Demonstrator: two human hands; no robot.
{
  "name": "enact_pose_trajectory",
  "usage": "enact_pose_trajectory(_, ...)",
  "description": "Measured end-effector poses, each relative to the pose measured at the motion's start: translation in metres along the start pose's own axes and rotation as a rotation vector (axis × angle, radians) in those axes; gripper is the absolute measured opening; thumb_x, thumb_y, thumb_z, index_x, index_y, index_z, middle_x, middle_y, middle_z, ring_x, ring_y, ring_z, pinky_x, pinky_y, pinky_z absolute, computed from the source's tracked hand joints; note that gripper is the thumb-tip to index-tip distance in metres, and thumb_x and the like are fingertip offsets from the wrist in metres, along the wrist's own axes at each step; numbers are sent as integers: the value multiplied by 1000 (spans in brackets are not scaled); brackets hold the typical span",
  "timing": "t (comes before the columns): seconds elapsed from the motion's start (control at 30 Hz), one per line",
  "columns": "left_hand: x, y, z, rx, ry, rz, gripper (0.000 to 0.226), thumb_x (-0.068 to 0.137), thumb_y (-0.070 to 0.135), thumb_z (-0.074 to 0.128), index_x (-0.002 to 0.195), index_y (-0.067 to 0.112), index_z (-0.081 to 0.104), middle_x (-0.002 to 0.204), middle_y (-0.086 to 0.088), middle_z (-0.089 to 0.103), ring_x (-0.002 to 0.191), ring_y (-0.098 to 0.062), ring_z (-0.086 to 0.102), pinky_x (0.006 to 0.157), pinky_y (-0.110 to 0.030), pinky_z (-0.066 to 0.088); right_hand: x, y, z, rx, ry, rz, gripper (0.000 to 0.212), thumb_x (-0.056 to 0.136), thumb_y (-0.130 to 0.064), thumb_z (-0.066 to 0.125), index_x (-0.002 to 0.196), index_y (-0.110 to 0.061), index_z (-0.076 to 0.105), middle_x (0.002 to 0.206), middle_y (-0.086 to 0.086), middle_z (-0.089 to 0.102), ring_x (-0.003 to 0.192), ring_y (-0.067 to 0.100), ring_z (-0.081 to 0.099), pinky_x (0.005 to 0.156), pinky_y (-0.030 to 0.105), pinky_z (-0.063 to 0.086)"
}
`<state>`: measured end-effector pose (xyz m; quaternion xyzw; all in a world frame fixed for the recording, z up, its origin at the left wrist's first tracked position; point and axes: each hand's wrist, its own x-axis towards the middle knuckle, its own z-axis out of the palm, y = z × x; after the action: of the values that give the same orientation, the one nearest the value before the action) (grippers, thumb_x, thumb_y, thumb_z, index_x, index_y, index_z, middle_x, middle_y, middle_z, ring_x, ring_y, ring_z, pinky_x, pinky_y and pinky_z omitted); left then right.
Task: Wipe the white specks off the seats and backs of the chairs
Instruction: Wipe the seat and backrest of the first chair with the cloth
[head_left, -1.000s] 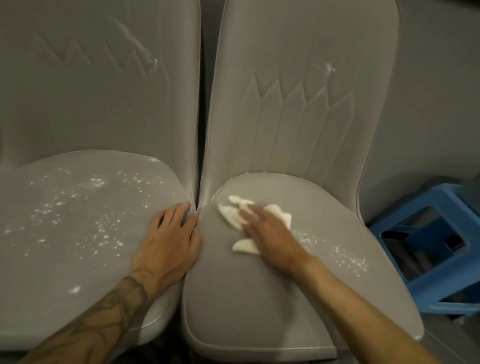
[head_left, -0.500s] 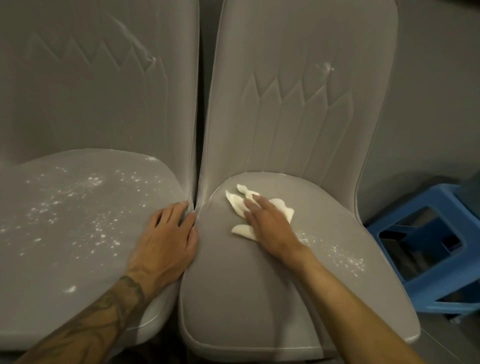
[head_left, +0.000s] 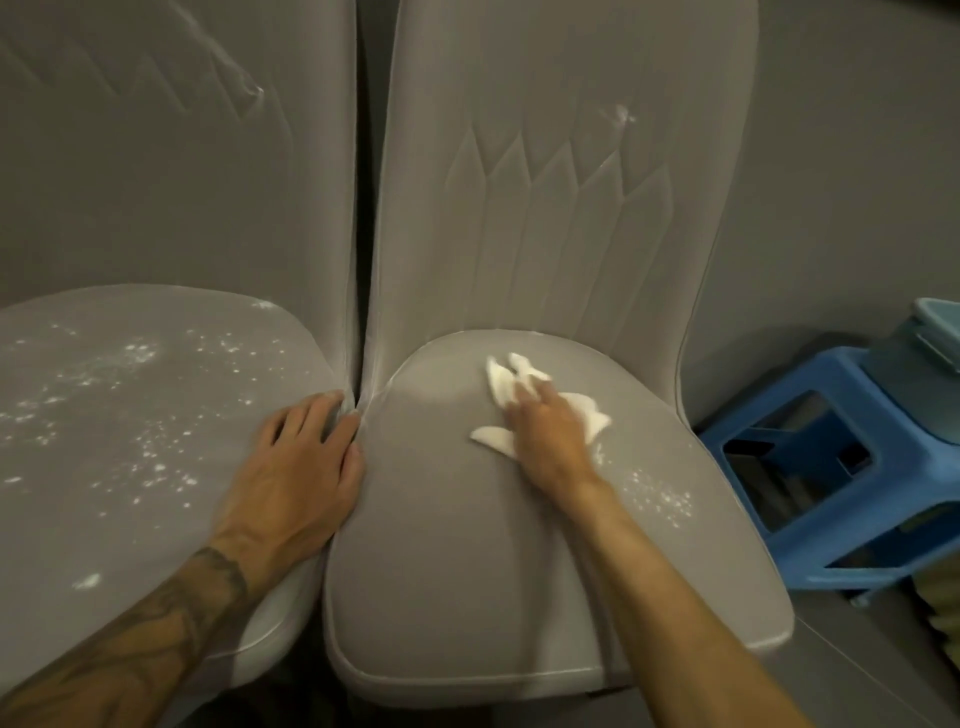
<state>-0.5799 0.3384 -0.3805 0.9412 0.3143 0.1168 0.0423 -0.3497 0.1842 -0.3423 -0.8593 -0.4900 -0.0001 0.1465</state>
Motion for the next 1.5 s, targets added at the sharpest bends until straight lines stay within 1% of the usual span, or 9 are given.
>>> enact_pose_trajectory(0.07, -1, 2, -2, 1, -6, 1, 54, 101, 41, 27, 132, 17, 64, 144, -9, 56, 132, -27, 53, 112, -47, 42, -4, -32, 13, -20, -16, -153, 74, 94, -55, 56, 153, -15, 37, 162, 10, 28, 147, 28, 30, 119, 37, 26)
enact_pose_trajectory(0.17, -2, 3, -6, -11, -8, -6, 57, 100, 42, 26, 132, 15, 65, 144, -11, 56, 132, -28, 54, 112, -48, 42, -27, -42, 25, 166, -84, -284, 44, 104, -34, 46, 140, -11, 52, 153, 14, 43, 139, 31, 39, 118, 38, 28)
enact_pose_trajectory(0.4, -2, 10, -13, -30, -7, -11, 63, 99, 43, 22, 133, 13, 65, 145, -12, 55, 134, -30, 53, 114, -49, 40, -20, 64, -17, 45, -59, 171, 49, 106, -28, 39, 154, -17, 35, 163, 5, 27, 150, 25, 26, 122, 37, 23)
enact_pose_trajectory(0.57, -2, 7, -9, -33, 3, -3, 59, 100, 42, 26, 131, 11, 66, 142, -13, 57, 130, -32, 55, 111, -51, 42, -25, 7, 3, 86, -49, -152, 63, 98, -43, 59, 153, -20, 37, 163, 3, 26, 150, 19, 25, 123, 32, 20)
enact_pose_trajectory(0.77, 1, 5, -5, -29, -10, -7, 59, 101, 43, 27, 130, 12, 67, 141, -15, 59, 128, -34, 57, 110, -54, 43, -32, 68, -22, 255, -72, 96, 43, 104, -35, 48, 145, -22, 49, 154, -8, 38, 145, 10, 32, 116, 18, 21)
enact_pose_trajectory(0.9, 2, 6, -5, -32, -9, -9, 57, 100, 43, 27, 130, 13, 66, 142, -13, 57, 130, -32, 55, 111, -52, 43, -18, 88, -25, 19, -6, 287, 42, 107, -26, 39, 145, -12, 47, 159, 10, 33, 144, 30, 36, 118, 37, 28)
enact_pose_trajectory(1.1, -1, 6, -9, -26, -37, -15, 59, 101, 43, 27, 133, 12, 65, 144, -15, 57, 131, -34, 55, 112, -55, 41, -42, 60, -14, 200, -88, -50, 42, 106, -31, 47, 146, -20, 50, 157, -3, 38, 143, 8, 34, 120, 17, 20)
enact_pose_trajectory(1.33, 1, 8, -9, -35, -23, -8, 56, 100, 41, 33, 132, 9, 66, 141, -17, 58, 129, -37, 57, 110, -56, 43, -33, 118, -34, 31, -4, 242, 41, 108, -28, 40, 146, -14, 48, 156, 9, 40, 144, 23, 36, 119, 32, 26)
enact_pose_trajectory(1.5, -1, 9, -11, -36, -34, -5, 60, 101, 43, 28, 132, 10, 66, 142, -17, 58, 129, -37, 56, 110, -57, 42, -60, 112, -30, 97, -107, 74, 44, 108, -34, 38, 150, -26, 43, 158, -2, 35, 147, 14, 29, 118, 16, 12)
